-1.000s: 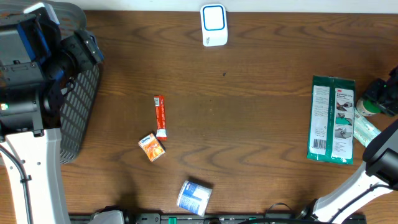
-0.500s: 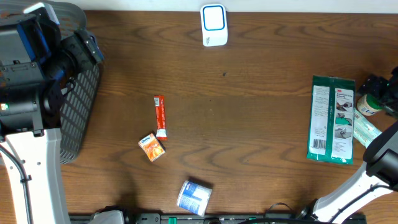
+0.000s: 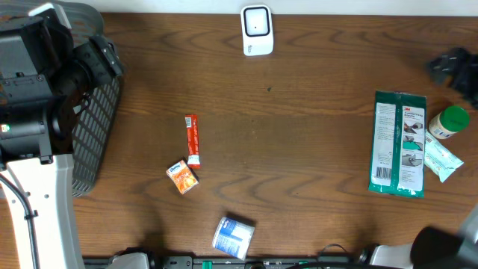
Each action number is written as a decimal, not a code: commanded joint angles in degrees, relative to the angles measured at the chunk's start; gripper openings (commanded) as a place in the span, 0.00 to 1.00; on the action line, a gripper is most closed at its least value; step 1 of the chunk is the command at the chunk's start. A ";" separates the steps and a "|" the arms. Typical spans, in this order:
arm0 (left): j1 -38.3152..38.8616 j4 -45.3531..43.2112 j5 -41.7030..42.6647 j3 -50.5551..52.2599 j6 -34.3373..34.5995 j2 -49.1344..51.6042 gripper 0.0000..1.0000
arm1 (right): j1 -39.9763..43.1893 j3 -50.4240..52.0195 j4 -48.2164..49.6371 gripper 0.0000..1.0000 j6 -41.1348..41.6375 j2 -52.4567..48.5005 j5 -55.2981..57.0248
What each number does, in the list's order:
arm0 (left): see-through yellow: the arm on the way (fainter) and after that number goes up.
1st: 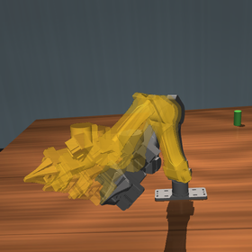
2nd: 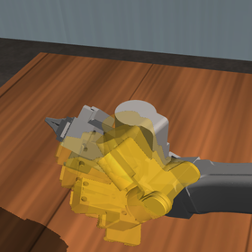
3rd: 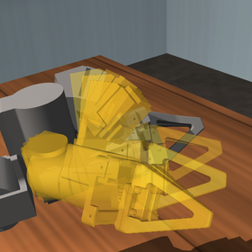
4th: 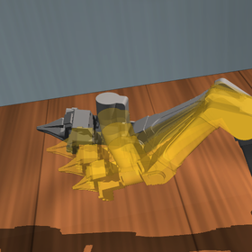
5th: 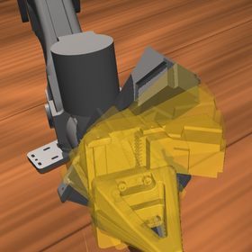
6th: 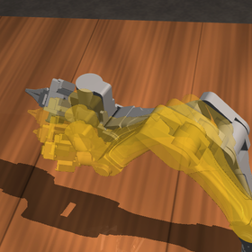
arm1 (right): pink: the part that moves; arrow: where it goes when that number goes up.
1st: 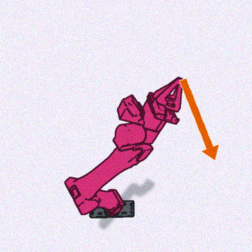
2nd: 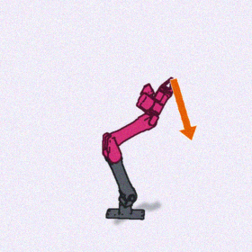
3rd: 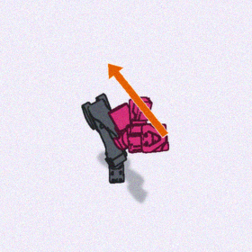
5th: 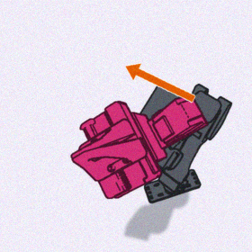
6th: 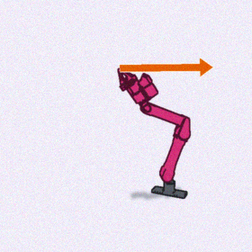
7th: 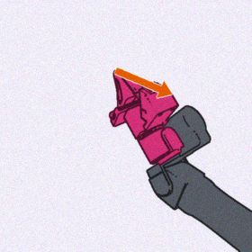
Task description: Scan the item barcode
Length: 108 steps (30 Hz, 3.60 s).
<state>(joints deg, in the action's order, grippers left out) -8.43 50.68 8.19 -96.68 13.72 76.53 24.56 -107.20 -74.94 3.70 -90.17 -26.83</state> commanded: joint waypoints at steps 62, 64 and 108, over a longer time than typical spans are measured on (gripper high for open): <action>-0.20 -0.09 -0.31 -0.15 0.13 0.31 0.83 | -88.67 53.37 29.29 0.01 -0.02 1.66 4.33; -0.20 -0.09 -0.31 -0.15 0.13 0.31 0.83 | -88.48 53.37 29.88 0.01 0.00 1.66 4.33; -0.17 -0.09 -0.31 -0.15 0.15 0.31 0.83 | -70.44 40.68 28.11 0.01 1.09 1.92 -2.38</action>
<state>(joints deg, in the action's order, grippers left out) -8.40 50.70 8.21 -96.68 13.72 76.53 -50.19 -61.04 -44.86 3.40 -88.66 -27.62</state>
